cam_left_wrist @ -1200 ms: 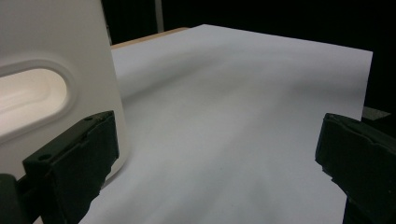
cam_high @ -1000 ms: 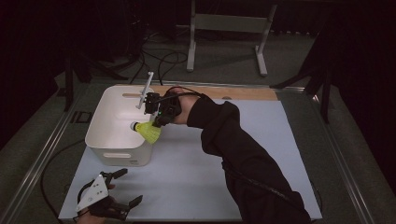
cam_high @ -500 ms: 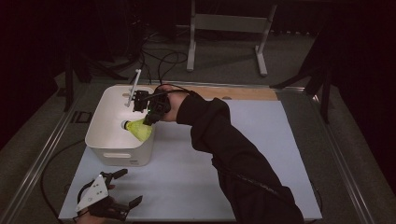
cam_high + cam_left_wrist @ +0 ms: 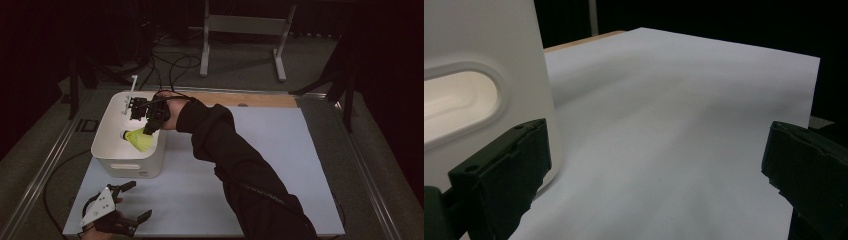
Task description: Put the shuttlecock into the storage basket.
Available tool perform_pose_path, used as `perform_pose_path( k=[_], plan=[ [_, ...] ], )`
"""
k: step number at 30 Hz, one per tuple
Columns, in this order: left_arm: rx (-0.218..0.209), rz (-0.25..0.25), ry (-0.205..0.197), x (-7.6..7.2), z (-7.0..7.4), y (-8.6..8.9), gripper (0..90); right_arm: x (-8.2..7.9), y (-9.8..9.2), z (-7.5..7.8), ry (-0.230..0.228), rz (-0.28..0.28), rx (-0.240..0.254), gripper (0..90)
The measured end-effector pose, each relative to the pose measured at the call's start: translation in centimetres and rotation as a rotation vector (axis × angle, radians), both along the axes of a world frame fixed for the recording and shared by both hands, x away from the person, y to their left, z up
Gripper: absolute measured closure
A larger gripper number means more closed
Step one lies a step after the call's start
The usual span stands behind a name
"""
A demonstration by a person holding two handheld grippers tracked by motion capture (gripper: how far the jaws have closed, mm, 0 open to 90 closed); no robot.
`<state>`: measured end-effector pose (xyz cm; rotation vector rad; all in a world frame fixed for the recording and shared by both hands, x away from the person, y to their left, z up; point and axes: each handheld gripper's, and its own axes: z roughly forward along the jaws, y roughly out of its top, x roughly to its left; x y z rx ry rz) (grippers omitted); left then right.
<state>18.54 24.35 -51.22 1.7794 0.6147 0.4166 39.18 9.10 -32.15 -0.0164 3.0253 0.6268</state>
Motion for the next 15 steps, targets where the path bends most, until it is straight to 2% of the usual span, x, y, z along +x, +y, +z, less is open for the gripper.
perform_pose_path(
  k=[15],
  plan=[
    [-0.001, -0.005, 0.0, 0.0, 0.0, 0.0, 0.0, 1.1, 1.1, -2.4, 0.02, -0.017, -0.013, 89.9]
  ],
)
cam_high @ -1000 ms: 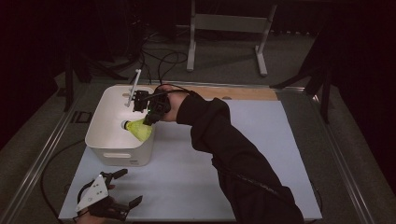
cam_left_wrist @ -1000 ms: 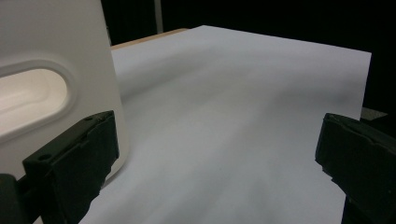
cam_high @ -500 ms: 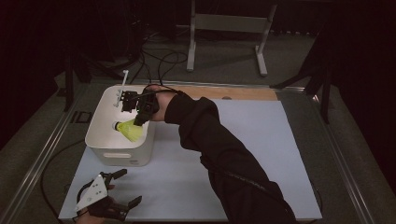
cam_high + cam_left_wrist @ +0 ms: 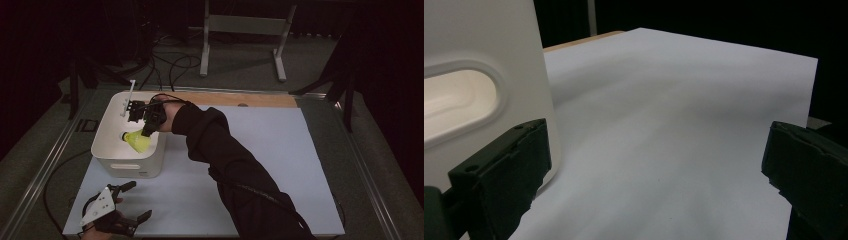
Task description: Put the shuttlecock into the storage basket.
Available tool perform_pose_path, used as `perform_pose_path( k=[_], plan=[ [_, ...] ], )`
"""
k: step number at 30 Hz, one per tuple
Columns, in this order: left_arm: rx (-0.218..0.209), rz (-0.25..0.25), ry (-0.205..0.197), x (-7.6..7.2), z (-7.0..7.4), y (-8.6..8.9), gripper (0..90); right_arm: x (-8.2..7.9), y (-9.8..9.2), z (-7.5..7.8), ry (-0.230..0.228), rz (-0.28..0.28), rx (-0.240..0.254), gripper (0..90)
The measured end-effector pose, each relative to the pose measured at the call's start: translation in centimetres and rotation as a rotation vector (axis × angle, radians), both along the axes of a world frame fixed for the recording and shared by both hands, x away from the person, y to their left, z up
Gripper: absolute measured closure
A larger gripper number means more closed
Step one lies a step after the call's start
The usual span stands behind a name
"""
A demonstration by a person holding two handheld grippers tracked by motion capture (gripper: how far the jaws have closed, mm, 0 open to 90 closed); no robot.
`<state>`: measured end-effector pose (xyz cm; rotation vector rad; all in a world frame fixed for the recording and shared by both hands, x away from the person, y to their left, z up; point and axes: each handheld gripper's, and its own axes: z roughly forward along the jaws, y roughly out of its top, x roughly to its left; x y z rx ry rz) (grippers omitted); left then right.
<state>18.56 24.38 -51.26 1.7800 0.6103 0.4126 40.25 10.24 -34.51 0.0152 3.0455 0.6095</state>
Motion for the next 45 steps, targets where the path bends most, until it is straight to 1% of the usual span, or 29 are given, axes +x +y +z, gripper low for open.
perform_pose_path(
  k=[1, 5, 7, 10, 13, 14, 15, 18, 20, 25, 29, 30, 31, 32, 35, 36, 38, 39, 41, 42, 44, 45],
  plan=[
    [-0.001, -0.001, 0.002, 0.0, 0.0, 0.0, 0.0, 0.1, 0.1, -0.1, -0.005, 0.004, -0.003, 89.9],
    [-0.002, 0.0, 0.003, 0.0, 0.0, 0.1, 0.0, 0.1, 0.3, -0.7, 0.007, -0.012, -0.008, 89.8],
    [-0.001, -0.001, 0.003, 0.0, 0.0, 0.1, 0.0, 0.3, 0.4, -0.8, 0.001, -0.005, -0.01, 89.8],
    [-0.001, -0.002, 0.003, 0.0, 0.0, 0.0, 0.0, 0.3, 0.5, -1.2, 0.004, -0.016, -0.025, 89.9],
    [-0.001, -0.002, 0.003, 0.0, 0.0, 0.1, 0.0, 0.4, 0.7, -1.5, 0.002, -0.017, -0.029, 89.7],
    [0.0, -0.003, 0.005, 0.0, -0.1, 0.0, 0.0, 0.4, 0.8, -1.6, 0.003, -0.028, -0.034, 89.6],
    [-0.001, -0.004, 0.008, 0.0, -0.1, 0.0, 0.0, 0.4, 0.8, -1.7, 0.009, -0.02, -0.035, 89.5],
    [0.0, -0.005, 0.008, 0.0, -0.1, 0.0, 0.0, 0.5, 0.9, -2.1, 0.004, -0.013, -0.036, 89.4],
    [-0.001, -0.005, 0.005, 0.0, -0.1, 0.0, 0.0, 0.5, 1.0, -2.3, 0.005, -0.026, -0.041, 89.4],
    [-0.002, -0.005, 0.006, 0.0, -0.1, 0.1, 0.0, 0.6, 1.2, -2.6, 0.005, -0.037, -0.034, 89.3],
    [-0.003, -0.005, 0.007, 0.0, -0.1, 0.1, 0.0, 0.6, 1.2, -2.6, 0.007, -0.045, -0.044, 88.4],
    [-0.002, -0.004, 0.007, 0.0, -0.1, 0.1, 0.0, 0.7, 1.2, -2.6, 0.0, -0.053, -0.045, 87.5],
    [-0.002, -0.004, 0.006, 0.0, -0.1, 0.1, 0.0, 0.8, 1.2, -2.5, 0.008, -0.063, -0.04, 82.5],
    [-0.002, -0.005, 0.008, 0.0, -0.1, 0.1, 0.0, 0.8, 1.1, -2.5, 0.014, -0.075, -0.032, 74.1],
    [0.0, -0.005, 0.007, 0.0, -0.1, 0.0, 0.0, 0.7, 0.9, -2.4, 0.027, -0.102, -0.011, 55.2],
    [0.001, -0.004, 0.008, 0.0, -0.1, 0.0, 0.0, 0.7, 0.9, -2.3, 0.023, -0.111, -0.009, 49.9],
    [0.002, -0.004, 0.008, 0.1, -0.1, 0.0, 0.0, 0.7, 0.8, -2.2, 0.023, -0.126, -0.001, 41.8],
    [0.001, -0.004, 0.008, 0.0, -0.1, 0.0, 0.0, 0.7, 0.8, -2.1, 0.028, -0.133, 0.007, 39.3],
    [0.002, -0.003, 0.008, 0.0, -0.1, 0.0, 0.0, 0.8, 0.7, -1.9, 0.024, -0.149, 0.022, 32.4],
    [0.002, -0.003, 0.008, 0.0, -0.1, 0.0, 0.0, 0.9, 0.6, -1.9, 0.034, -0.152, 0.027, 28.0],
    [0.001, -0.004, 0.008, 0.0, -0.1, 0.0, 0.0, 0.9, 0.5, -1.8, 0.04, -0.161, 0.021, 22.2],
    [0.002, -0.003, 0.008, 0.0, -0.1, 0.1, 0.0, 0.9, 0.4, -1.8, 0.036, -0.167, 0.022, 19.5]
  ],
)
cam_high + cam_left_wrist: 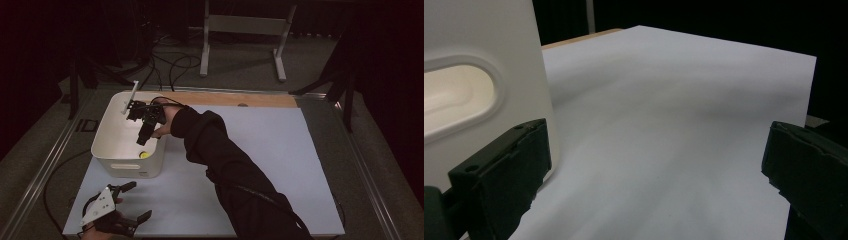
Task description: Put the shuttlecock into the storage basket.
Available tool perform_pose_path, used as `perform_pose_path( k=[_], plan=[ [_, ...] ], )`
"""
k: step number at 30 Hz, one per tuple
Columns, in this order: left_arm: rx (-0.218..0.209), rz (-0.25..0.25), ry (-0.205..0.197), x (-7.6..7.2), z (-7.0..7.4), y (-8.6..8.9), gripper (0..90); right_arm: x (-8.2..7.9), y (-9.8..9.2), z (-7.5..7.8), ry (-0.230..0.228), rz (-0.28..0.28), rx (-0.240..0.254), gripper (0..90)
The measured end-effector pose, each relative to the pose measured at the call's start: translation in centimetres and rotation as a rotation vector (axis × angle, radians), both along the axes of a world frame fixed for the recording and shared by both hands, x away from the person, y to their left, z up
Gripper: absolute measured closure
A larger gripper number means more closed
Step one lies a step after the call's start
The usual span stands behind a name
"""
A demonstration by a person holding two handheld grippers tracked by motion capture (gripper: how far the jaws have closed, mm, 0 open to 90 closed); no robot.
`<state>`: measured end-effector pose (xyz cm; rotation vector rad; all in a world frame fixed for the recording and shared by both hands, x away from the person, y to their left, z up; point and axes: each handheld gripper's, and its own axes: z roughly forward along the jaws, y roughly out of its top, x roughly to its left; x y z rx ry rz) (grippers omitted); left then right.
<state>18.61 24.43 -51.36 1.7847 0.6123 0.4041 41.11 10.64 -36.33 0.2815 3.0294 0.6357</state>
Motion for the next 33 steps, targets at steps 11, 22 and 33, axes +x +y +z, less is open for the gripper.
perform_pose_path(
  k=[11, 22, 33],
  plan=[
    [0.006, 0.001, 0.001, 0.0, 0.0, 0.0, 0.0, -0.2, -1.7, 0.5, 0.042, 0.0, 0.037, 7.2],
    [0.008, -0.001, 0.003, 0.1, 0.0, -0.1, 0.0, -0.7, -4.5, 1.1, 0.011, -0.009, 0.079, 7.3],
    [0.01, 0.001, 0.004, 0.1, -0.1, -0.2, 0.0, -1.1, -7.8, 0.4, 0.01, -0.027, 0.102, 7.7]
  ],
)
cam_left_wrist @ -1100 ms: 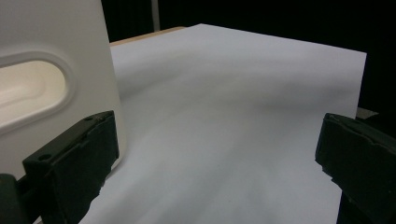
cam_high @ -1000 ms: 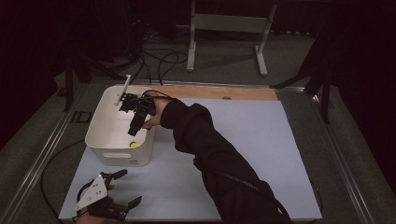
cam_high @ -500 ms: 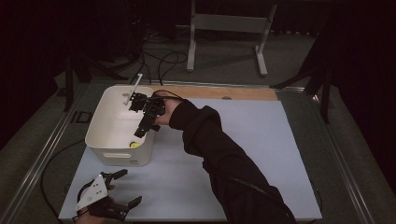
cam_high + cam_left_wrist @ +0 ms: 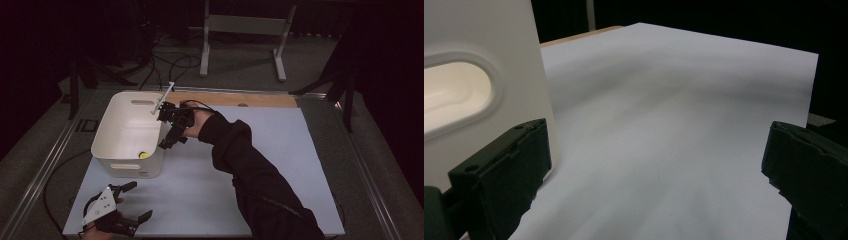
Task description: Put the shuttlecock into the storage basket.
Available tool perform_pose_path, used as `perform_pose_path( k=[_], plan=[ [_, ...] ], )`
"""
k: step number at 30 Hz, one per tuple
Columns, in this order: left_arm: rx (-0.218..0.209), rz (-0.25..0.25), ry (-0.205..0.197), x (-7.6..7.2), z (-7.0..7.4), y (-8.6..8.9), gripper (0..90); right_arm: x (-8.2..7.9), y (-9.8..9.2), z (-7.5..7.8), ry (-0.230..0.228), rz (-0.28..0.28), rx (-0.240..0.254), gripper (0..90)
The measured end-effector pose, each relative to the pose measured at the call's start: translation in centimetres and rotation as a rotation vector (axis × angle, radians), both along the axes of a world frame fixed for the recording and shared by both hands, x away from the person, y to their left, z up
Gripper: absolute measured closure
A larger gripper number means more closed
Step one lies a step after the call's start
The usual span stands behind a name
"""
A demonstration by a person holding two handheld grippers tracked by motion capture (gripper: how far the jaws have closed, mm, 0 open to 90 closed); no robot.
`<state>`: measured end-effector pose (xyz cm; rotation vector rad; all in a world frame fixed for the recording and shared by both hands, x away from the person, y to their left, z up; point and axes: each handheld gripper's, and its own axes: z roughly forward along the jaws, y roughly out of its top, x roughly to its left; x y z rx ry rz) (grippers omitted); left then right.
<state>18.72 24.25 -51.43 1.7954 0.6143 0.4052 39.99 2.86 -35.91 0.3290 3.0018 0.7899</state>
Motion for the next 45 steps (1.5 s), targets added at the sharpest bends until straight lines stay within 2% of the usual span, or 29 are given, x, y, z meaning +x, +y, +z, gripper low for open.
perform_pose_path(
  k=[9, 19, 27, 37, 41, 45],
  plan=[
    [0.006, -0.004, 0.004, 0.0, 0.0, -0.1, 0.0, -0.3, -2.0, -0.8, 0.012, -0.015, 0.017, 7.5],
    [0.008, -0.007, 0.004, 0.0, 0.0, -0.2, 0.0, -1.2, -4.4, -2.3, 0.015, -0.015, 0.064, 7.6],
    [0.013, -0.008, 0.004, 0.1, 0.0, -0.2, 0.0, -2.1, -6.4, -4.4, 0.011, -0.017, 0.044, 7.6],
    [0.013, -0.01, 0.005, 0.0, 0.0, -0.3, 0.0, -3.1, -9.3, -6.3, 0.002, -0.044, 0.059, 7.6],
    [0.014, -0.013, 0.005, 0.1, 0.0, -0.3, 0.0, -3.6, -10.5, -7.0, 0.017, -0.037, 0.052, 7.6],
    [0.012, -0.013, 0.005, 0.1, 0.0, -0.3, 0.0, -4.1, -11.7, -7.7, 0.009, -0.042, 0.062, 7.6]
  ],
)
